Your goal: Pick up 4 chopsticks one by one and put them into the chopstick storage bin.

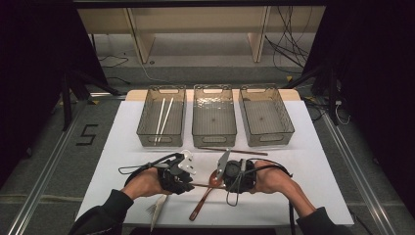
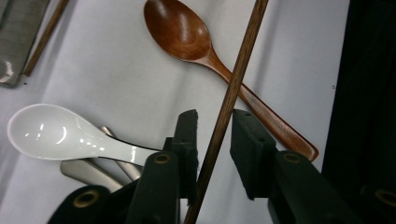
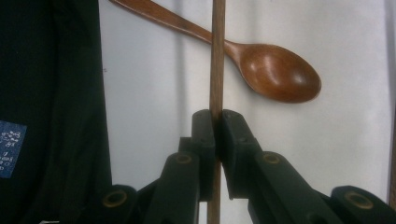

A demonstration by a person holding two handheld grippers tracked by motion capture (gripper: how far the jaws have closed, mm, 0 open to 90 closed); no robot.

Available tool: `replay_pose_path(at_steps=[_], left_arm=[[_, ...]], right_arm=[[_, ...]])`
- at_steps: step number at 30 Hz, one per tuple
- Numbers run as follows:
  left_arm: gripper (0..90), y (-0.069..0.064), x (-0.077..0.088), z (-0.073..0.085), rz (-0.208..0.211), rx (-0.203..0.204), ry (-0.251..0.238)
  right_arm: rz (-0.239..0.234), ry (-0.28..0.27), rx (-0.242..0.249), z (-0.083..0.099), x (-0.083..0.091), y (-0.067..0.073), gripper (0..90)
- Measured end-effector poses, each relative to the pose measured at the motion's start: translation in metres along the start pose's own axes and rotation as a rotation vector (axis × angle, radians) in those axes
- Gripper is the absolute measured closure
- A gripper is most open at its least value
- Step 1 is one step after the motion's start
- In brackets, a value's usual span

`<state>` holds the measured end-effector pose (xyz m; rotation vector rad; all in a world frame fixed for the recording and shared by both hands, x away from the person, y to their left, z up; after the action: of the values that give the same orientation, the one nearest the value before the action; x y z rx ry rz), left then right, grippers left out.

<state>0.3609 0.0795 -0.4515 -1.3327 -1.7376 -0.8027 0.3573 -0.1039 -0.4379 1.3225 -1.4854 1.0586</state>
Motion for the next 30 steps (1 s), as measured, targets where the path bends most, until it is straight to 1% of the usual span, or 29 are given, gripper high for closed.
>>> replay_pose_path(at_steps=[3,4,7,10,12,14,15,16,17,18,19,20,21,22,24,26,28,30], left_arm=[[75.3,-0.001,0.0,0.001,0.011,-0.01,0.009],[76.0,-0.001,-0.001,0.001,0.017,-0.015,0.012],[78.0,-0.003,-0.001,0.002,0.033,-0.033,0.016],[80.0,-0.005,-0.001,0.002,0.056,-0.055,0.015],[81.7,-0.008,-0.001,0.002,0.078,-0.065,0.017],[83.8,-0.011,-0.001,0.002,0.114,-0.067,0.005],[84.3,-0.012,-0.002,0.002,0.119,-0.066,0.004],[84.4,-0.012,-0.002,0.002,0.119,-0.063,0.006],[84.5,-0.012,-0.002,0.002,0.118,-0.059,0.007],[84.7,-0.011,-0.001,0.002,0.108,-0.056,0.007],[84.7,-0.01,0.0,0.003,0.111,-0.046,0.003],[84.7,-0.009,0.001,0.003,0.109,-0.039,0.001],[84.7,-0.008,0.002,0.003,0.1,-0.031,-0.002],[84.7,-0.006,0.002,0.004,0.092,-0.017,-0.007],[84.7,-0.003,0.005,0.005,0.083,-0.004,-0.009],[84.7,0.001,0.007,0.007,0.077,0.015,-0.015],[84.7,0.005,0.01,0.01,0.058,0.039,-0.02],[84.7,0.011,0.013,0.013,0.037,0.062,-0.025]], right_arm=[[-0.003,0.001,0.007,0.0,-0.001,0.001,84.8],[-0.007,0.001,0.004,-0.001,-0.001,0.002,84.9],[-0.011,-0.001,0.016,-0.001,0.0,0.003,84.8],[-0.012,-0.004,0.035,0.0,-0.001,0.003,84.5],[-0.008,0.001,0.033,0.001,0.0,0.003,83.6],[0.004,0.001,0.026,0.002,0.0,0.001,81.5],[0.003,0.002,0.024,0.003,0.0,0.0,80.9],[-0.007,-0.001,0.011,0.003,0.001,0.0,80.5],[0.002,-0.006,0.013,0.004,0.002,-0.001,78.8],[0.0,-0.008,0.001,0.004,0.003,-0.002,76.0],[-0.003,-0.01,-0.011,0.005,0.005,-0.003,72.6],[0.003,-0.012,-0.02,0.006,0.007,-0.005,67.9],[0.015,-0.019,-0.034,0.008,0.009,-0.007,65.6],[0.021,-0.03,-0.052,0.009,0.012,-0.009,64.3],[0.034,-0.052,-0.092,0.012,0.017,-0.014,59.0],[0.04,-0.075,-0.141,0.015,0.021,-0.019,55.7],[0.059,-0.094,-0.174,0.018,0.023,-0.024,49.9],[0.065,-0.099,-0.223,0.02,0.026,-0.028,45.8]])
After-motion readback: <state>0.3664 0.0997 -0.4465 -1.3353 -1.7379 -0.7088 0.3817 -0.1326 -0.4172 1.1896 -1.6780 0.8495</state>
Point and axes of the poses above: each handheld gripper's, and its own axes: x roughly backward along the jaws, z roughly out of its underside, y roughly to its left, the point moved 4 cm from there along -x, roughly forward along the jaws, and after that the axes turned 1 degree about -y, right-handed, at the moved point
